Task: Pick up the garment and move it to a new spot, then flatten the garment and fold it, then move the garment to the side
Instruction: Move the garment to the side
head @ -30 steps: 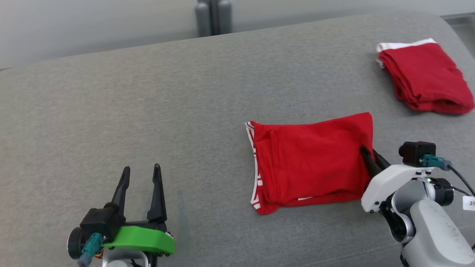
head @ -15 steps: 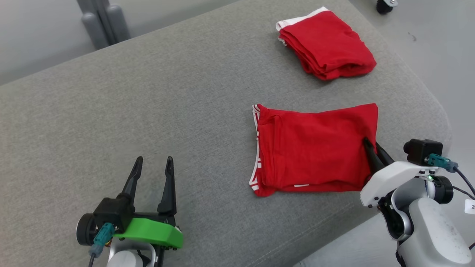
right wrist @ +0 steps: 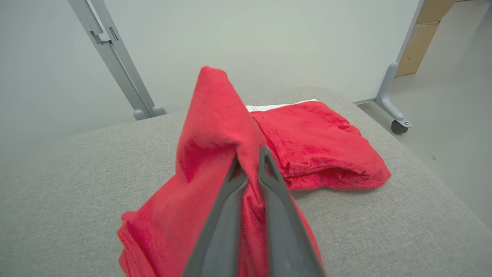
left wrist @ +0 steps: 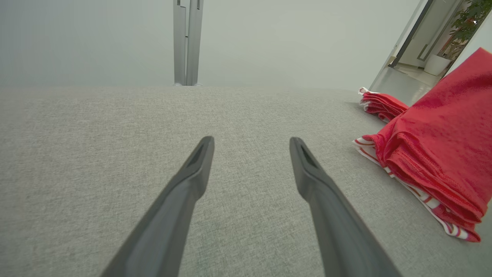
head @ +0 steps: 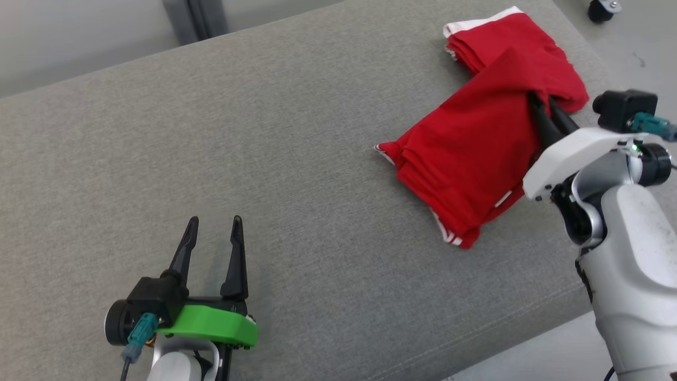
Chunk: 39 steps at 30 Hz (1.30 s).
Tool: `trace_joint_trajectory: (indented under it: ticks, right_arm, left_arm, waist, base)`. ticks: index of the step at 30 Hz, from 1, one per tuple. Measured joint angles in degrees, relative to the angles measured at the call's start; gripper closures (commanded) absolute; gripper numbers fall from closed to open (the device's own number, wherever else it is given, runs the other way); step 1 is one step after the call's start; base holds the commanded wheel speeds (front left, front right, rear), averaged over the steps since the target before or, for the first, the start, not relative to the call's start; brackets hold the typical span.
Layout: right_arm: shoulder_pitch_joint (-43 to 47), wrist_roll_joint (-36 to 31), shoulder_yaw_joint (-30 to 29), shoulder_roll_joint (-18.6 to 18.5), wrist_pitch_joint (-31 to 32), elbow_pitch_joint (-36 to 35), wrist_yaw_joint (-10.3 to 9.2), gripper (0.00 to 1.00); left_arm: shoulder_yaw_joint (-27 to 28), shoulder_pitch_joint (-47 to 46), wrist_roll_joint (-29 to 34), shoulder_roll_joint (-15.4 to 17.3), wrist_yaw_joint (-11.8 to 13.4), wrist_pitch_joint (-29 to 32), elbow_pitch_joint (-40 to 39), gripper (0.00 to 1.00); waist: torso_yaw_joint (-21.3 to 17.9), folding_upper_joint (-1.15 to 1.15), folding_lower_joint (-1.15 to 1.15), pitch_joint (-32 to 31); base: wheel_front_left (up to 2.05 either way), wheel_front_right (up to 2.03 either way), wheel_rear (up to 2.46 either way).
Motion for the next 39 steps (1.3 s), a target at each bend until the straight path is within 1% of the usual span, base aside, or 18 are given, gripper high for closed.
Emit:
trace_joint_trajectory:
  ticks: [7,11,15,19,23,27,31,33,34,35,36,39]
  right_arm:
    - [-9.0,-0.9,-2.7,-3.1,2.9,3.6,0.00,1.00]
    - [-12.1,-2.3,-4.4,-4.9,3.8,5.5,0.00,1.00]
    - [-13.9,-3.7,-5.3,-6.8,4.9,6.1,0.00,1.00]
    - [-14.9,-4.8,-7.5,-9.3,6.4,6.0,0.00,1.00]
    - [-15.4,-5.3,-10.9,-12.5,7.9,6.0,0.00,1.00]
    - [-15.8,-6.2,-15.7,-16.3,9.3,7.1,0.00,1.00]
    - [-16.4,-6.6,-19.1,-18.0,8.9,9.4,0.00,1.00]
    - [-16.4,-7.8,-19.3,-18.9,8.0,10.6,0.01,1.00]
    - [-16.4,-8.3,-20.0,-19.3,7.1,11.3,0.00,0.71]
    - [-16.5,-8.8,-20.4,-19.6,6.2,11.8,0.00,0.27]
    - [-16.6,-9.6,-21.2,-19.9,4.3,12.4,0.00,0.00]
    - [-17.5,-13.6,-23.0,-20.9,-0.1,15.0,0.00,0.00]
  left_arm:
    - [-0.4,-0.8,-0.6,0.0,0.4,0.0,-0.5,0.00]
    - [-0.8,-1.2,-1.0,0.0,0.5,0.0,-0.9,0.00]
    - [-1.2,-1.6,-1.3,0.0,0.6,0.0,-1.4,0.00]
    - [-1.5,-1.9,-1.3,0.0,0.7,0.0,-1.8,0.00]
    - [-2.0,-2.5,-1.0,0.0,0.6,0.0,-2.0,0.00]
    - [-2.5,-3.5,-0.3,0.0,0.5,0.0,-1.8,0.00]
    - [-2.6,-4.3,0.7,0.0,0.1,0.0,-1.4,0.00]
    - [-2.6,-4.4,1.2,0.0,-0.1,0.0,-1.4,0.00]
    - [-2.6,-4.5,1.5,0.0,-0.1,0.0,-1.3,0.00]
    - [-2.6,-4.6,1.6,0.0,-0.1,0.0,-1.3,0.00]
    - [-2.7,-4.7,1.7,0.0,-0.2,0.0,-1.3,0.00]
    - [-2.8,-5.0,2.1,0.1,-0.4,0.0,-1.3,0.00]
  waist:
    - [4.9,0.00,0.00,0.5]
    - [7.4,0.00,0.00,1.2]
    - [9.1,0.00,0.00,2.3]
    - [10.3,0.00,0.00,3.9]
    - [11.3,0.00,0.00,5.5]
    - [12.6,0.00,0.00,7.1]
    - [14.0,0.00,0.00,8.8]
    - [14.7,0.00,0.00,9.5]
    - [15.0,0.00,0.00,9.9]
    - [15.3,0.00,0.00,10.2]
    - [15.6,0.00,0.00,10.7]
    - [16.5,0.00,0.00,11.8]
  base:
    - [0.00,0.00,0.00]
    - [0.00,0.00,0.00]
    - [0.00,0.00,0.00]
    - [0.00,0.00,0.00]
    - [0.00,0.00,0.00]
    - [0.00,0.00,0.00]
    - [0.00,0.00,0.00]
    - [0.00,0.00,0.00]
    - [0.00,0.00,0.00]
    - [0.00,0.00,0.00]
    - [0.00,0.00,0.00]
    - [0.00,0.00,0.00]
